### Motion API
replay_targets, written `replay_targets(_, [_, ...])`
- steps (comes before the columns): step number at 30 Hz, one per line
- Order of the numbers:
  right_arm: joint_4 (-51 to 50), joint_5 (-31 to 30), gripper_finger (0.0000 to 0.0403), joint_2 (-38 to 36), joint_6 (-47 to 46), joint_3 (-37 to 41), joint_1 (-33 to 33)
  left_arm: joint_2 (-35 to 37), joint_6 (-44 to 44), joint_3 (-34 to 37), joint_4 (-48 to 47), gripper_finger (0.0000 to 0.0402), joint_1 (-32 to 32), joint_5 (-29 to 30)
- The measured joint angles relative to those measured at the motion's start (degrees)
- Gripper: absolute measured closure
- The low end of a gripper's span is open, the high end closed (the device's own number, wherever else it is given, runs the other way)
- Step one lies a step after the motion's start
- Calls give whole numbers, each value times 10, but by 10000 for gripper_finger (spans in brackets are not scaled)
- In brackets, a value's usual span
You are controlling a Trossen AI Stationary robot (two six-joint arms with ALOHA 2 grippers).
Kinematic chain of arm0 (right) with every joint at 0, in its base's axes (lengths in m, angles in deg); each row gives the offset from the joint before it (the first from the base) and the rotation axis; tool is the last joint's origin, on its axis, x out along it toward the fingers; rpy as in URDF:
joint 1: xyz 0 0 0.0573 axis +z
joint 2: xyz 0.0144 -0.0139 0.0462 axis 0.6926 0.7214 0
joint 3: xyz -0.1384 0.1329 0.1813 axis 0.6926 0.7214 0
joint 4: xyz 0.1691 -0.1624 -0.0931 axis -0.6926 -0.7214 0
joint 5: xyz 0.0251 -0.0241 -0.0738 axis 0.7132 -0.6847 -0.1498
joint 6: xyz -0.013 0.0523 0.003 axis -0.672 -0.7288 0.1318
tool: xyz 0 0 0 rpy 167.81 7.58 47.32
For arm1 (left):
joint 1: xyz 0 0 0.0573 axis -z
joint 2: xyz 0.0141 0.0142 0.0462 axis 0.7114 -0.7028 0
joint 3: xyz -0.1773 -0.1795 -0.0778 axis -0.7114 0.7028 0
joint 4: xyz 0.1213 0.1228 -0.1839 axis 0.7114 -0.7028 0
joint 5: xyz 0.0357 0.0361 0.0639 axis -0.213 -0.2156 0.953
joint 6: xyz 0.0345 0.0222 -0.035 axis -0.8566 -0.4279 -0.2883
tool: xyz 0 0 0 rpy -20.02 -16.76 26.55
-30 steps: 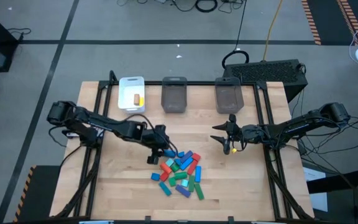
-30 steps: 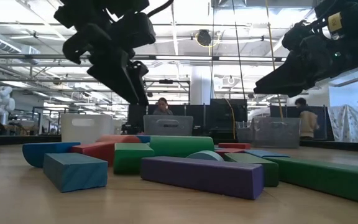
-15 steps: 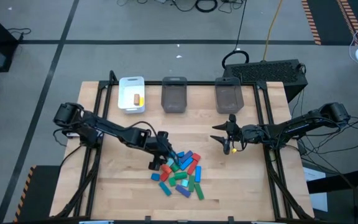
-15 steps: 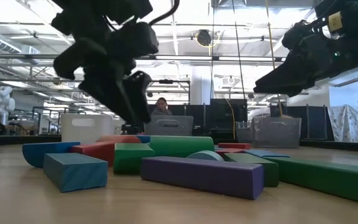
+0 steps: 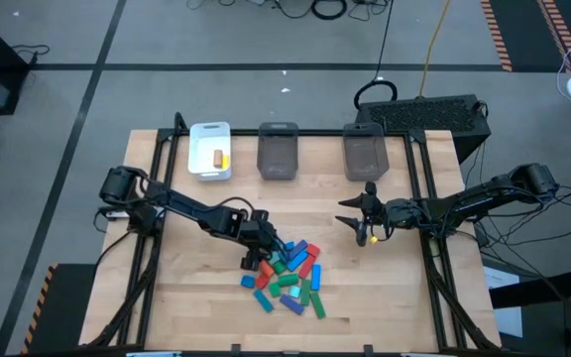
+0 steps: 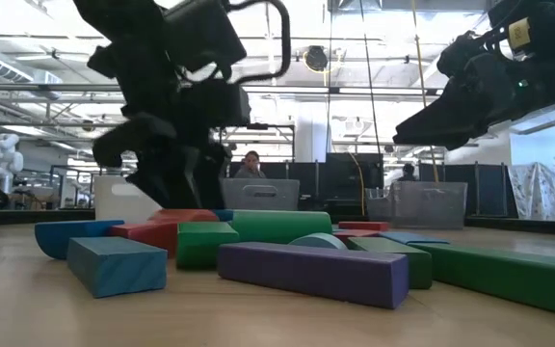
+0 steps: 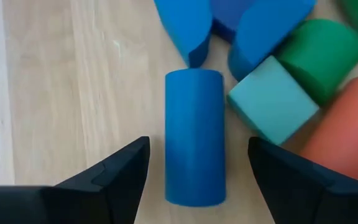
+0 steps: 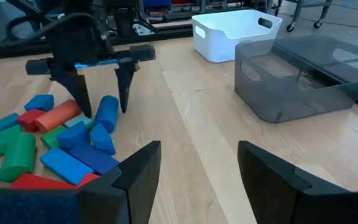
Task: Sort blocks by size
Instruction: Put the blue cylindrical block into the white bin
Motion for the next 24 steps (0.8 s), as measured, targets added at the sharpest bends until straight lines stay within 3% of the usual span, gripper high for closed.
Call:
replay_targets(6, [-2,0,202,0,0,0,0,-14,1,-1,6,143,0,1])
replay_targets(16, [-3,0,202,0,0,0,0,-16,16,-1,20,256,-12,-3])
replay_targets(24, [-3,0,202,0,0,0,0,-16,31,-1,16,255,-24,-3])
